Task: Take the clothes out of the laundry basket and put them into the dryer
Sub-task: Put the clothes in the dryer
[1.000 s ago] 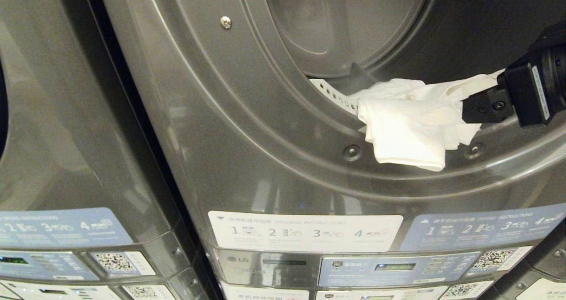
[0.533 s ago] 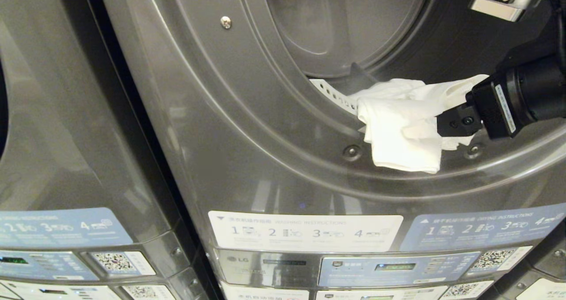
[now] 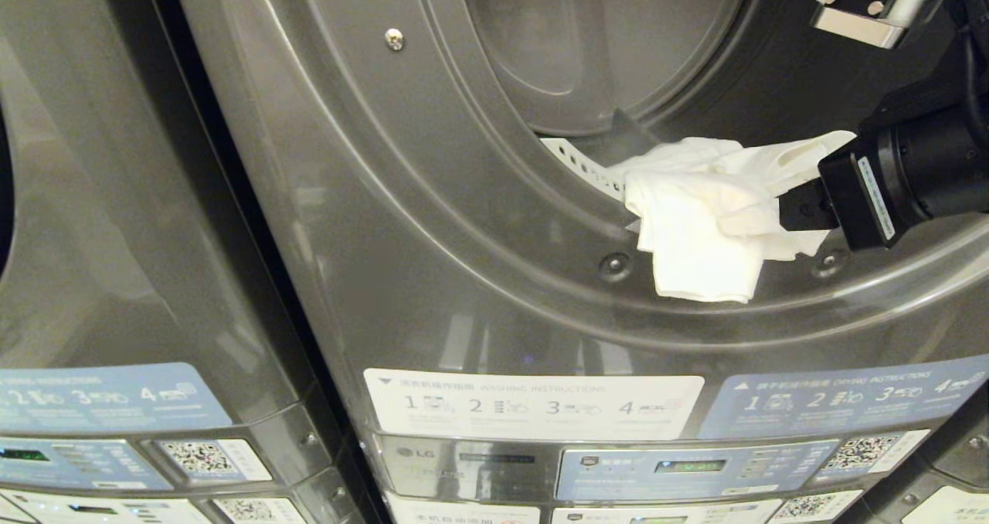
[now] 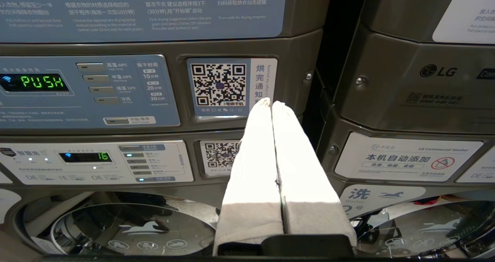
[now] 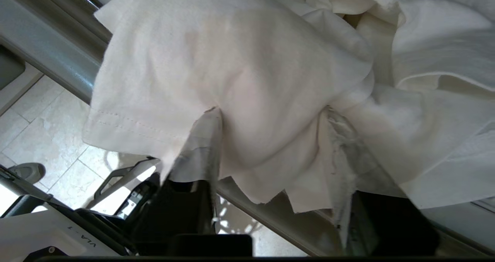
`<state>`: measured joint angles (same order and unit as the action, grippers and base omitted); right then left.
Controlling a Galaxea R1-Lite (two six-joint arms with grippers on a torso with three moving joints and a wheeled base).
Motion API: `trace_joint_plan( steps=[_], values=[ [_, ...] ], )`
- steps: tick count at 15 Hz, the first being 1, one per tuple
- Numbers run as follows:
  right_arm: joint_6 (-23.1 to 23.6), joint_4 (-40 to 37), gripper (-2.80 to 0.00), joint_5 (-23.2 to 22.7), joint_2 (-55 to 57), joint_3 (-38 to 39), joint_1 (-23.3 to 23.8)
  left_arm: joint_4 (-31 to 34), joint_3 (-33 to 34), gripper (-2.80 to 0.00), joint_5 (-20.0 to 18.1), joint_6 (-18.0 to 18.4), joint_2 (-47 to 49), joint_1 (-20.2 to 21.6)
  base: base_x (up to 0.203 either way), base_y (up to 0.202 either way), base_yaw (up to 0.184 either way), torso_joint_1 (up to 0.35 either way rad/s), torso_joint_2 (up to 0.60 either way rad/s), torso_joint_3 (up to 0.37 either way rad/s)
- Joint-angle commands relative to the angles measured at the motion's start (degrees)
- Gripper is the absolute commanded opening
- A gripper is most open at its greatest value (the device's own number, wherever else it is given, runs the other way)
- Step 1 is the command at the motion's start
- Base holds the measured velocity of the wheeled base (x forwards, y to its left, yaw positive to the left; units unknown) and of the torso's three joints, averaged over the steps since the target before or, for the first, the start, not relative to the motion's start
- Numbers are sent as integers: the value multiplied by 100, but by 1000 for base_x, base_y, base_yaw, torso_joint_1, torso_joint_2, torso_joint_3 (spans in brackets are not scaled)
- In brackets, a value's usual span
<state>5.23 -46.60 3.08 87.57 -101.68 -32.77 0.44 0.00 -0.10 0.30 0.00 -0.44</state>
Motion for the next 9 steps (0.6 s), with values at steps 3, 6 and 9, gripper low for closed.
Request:
trace_joint_plan(
  steps=[3,6,9],
  values=[
    [33,34,-280,8,-3,-78,-1,0,0,-280,1,-4,0,0,0,0,0,0,0,0],
    [40,73,-280,20,14,-82,-1,0,0,-280,1,-4,0,0,0,0,0,0,0,0],
    [22,962,-280,561,331,-92,7,0,0,-280,1,5,0,0,0,0,0,0,0,0]
  ],
)
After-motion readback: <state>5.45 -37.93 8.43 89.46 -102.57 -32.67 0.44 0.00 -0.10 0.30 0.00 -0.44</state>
